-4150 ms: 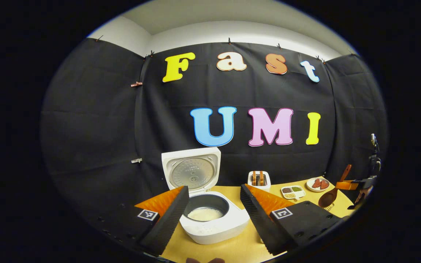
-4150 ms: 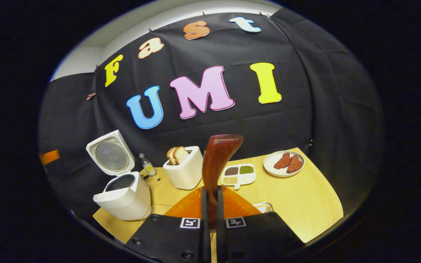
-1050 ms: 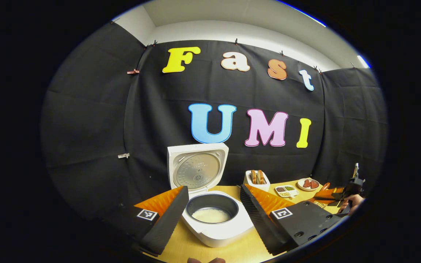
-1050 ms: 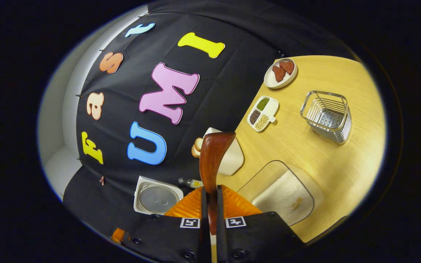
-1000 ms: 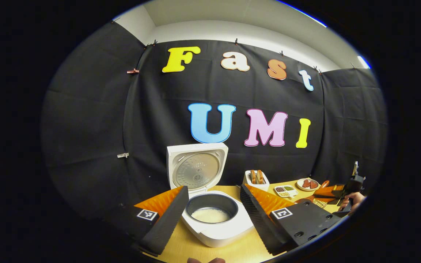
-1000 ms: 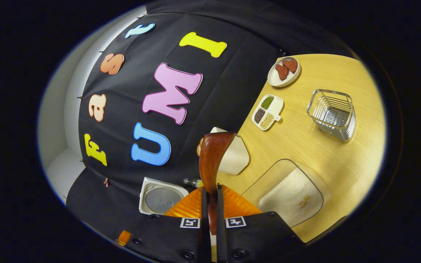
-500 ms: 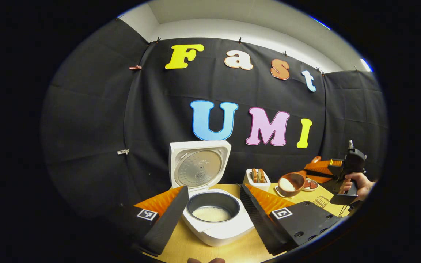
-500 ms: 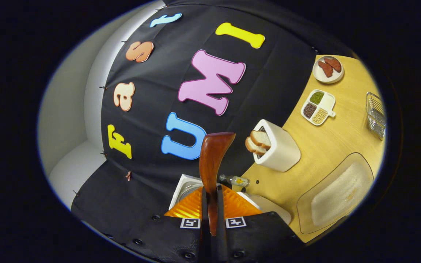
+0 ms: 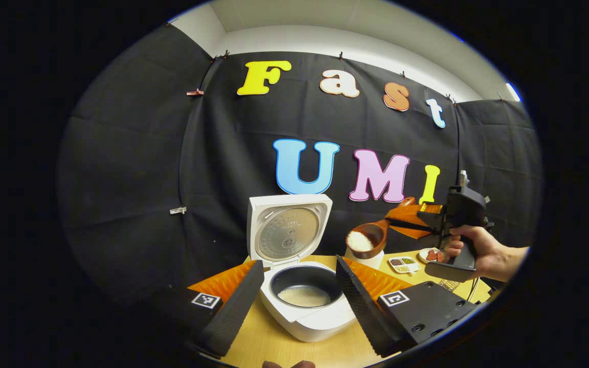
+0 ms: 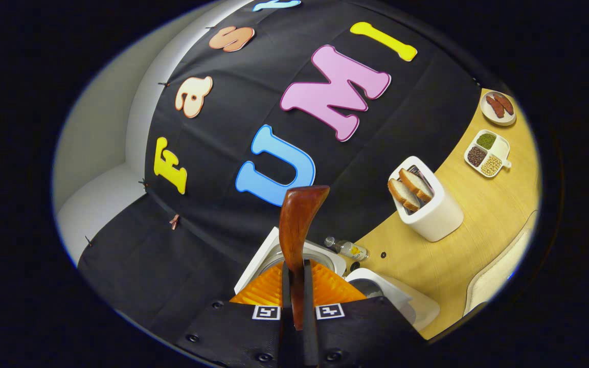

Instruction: Close the left gripper, press the button to open the rice cooker; take a wooden spoon from the chopstick holder with the right hand, scoop a spoonful of rice and pour it into the rice cooker, then put the wooden spoon back into the chopstick holder.

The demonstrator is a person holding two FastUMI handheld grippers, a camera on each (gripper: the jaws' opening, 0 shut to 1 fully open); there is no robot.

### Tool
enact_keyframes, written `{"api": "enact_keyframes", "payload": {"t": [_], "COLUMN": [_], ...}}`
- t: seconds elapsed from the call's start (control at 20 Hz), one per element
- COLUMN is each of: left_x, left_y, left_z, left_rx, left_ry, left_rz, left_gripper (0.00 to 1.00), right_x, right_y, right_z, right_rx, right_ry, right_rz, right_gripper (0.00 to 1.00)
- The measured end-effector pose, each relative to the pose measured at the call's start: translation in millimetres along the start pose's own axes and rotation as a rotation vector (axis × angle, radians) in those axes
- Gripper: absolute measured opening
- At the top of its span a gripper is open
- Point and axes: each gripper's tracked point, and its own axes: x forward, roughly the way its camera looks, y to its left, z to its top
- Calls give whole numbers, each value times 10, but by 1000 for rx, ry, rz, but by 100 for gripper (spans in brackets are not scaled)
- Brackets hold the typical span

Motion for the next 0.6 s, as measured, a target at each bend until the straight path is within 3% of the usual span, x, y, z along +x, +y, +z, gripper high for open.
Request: {"api": "enact_keyframes", "payload": {"t": [0.15, 0.6], "left_x": [-13, -6], "left_y": [78, 304], "left_z": [-35, -135], "left_rx": [-5, -36], "left_ry": [3, 16], "left_rz": [10, 28], "left_gripper": [97, 98], "right_x": [231, 614], "right_y": [64, 213], "right_z": [-155, -433], "right_rx": [-97, -628], "right_ry": [9, 13], "right_rz": [-15, -37], "right_gripper": [10, 10]}}
